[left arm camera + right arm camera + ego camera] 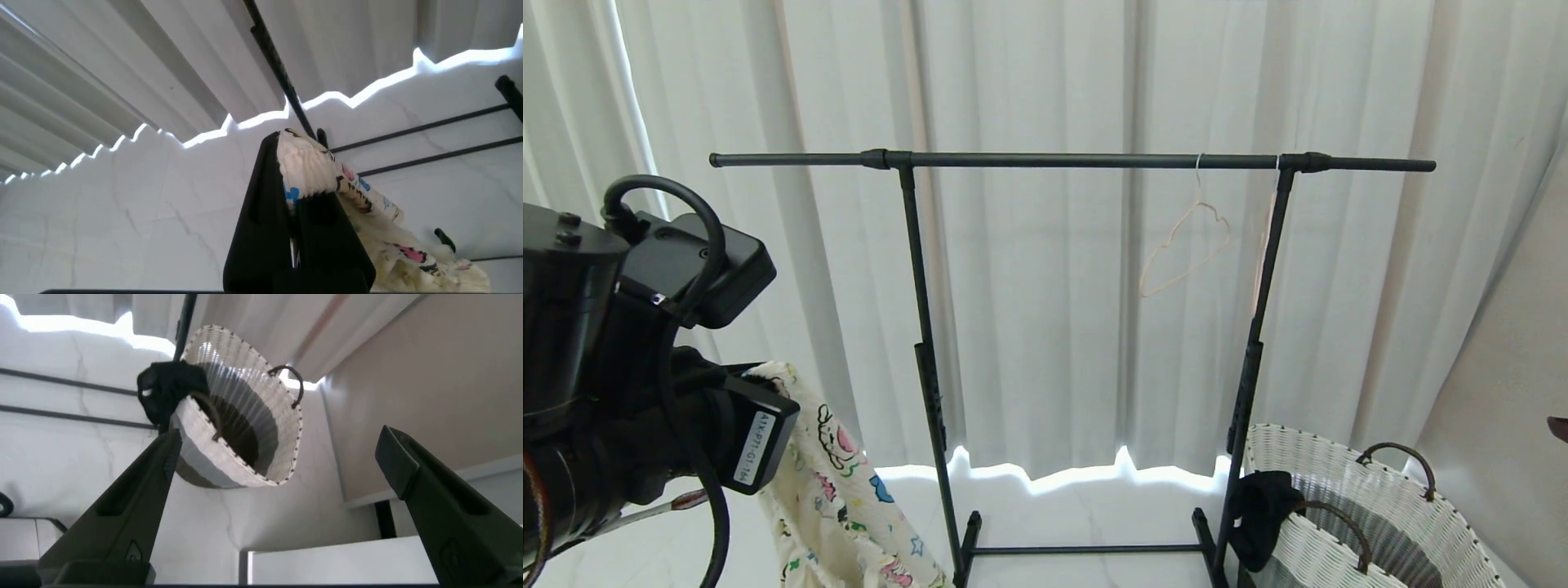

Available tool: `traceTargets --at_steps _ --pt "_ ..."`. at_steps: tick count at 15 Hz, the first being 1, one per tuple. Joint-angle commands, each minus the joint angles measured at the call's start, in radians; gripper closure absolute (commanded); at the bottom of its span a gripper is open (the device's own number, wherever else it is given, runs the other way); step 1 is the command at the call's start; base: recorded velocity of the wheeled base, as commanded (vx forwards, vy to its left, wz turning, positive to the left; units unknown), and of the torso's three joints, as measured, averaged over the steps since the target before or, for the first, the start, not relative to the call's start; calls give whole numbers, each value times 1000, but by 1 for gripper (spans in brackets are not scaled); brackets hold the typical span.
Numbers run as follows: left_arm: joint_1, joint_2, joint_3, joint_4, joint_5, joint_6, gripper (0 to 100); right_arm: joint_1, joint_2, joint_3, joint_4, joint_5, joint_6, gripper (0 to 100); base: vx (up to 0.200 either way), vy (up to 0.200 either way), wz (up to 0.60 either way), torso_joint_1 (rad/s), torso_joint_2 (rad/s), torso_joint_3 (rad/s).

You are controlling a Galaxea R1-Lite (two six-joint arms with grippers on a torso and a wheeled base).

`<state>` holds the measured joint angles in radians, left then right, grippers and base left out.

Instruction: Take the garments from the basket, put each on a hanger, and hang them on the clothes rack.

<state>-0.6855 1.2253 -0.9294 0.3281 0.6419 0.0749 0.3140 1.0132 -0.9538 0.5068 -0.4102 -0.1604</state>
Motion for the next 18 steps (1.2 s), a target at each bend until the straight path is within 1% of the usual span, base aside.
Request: traceTargets --at_steps 1,3,5,7,11,13,15,18 --pt "0 0 6 0 2 -1 100 0 7 3 -1 5 -1 0 0 0 0 207 -486 -276" --pt "0 0 -2 0 2 0 100 0 8 4 -2 21 1 0 0 0 0 215 -493 -281" --pt "-2 5 -36 0 2 20 100 0 16 6 -17 27 1 0 0 0 0 229 -495 -281" --pt "-2 5 -45 0 2 36 100 0 47 6 -74 25 24 0 0 0 0 229 -510 -283" --pt "-3 2 -40 0 2 36 100 0 64 21 -133 21 24 0 0 0 0 244 -531 -290" --pt "-3 0 -40 0 2 36 100 0 62 49 -182 21 22 0 0 0 0 102 -217 -112" --pt "-3 0 -45 0 2 37 100 0 64 53 -206 24 21 0 0 0 0 36 -73 -34" --pt "-5 2 -45 0 4 39 100 0 65 56 -217 27 27 0 200 200 0 7 -10 -4"
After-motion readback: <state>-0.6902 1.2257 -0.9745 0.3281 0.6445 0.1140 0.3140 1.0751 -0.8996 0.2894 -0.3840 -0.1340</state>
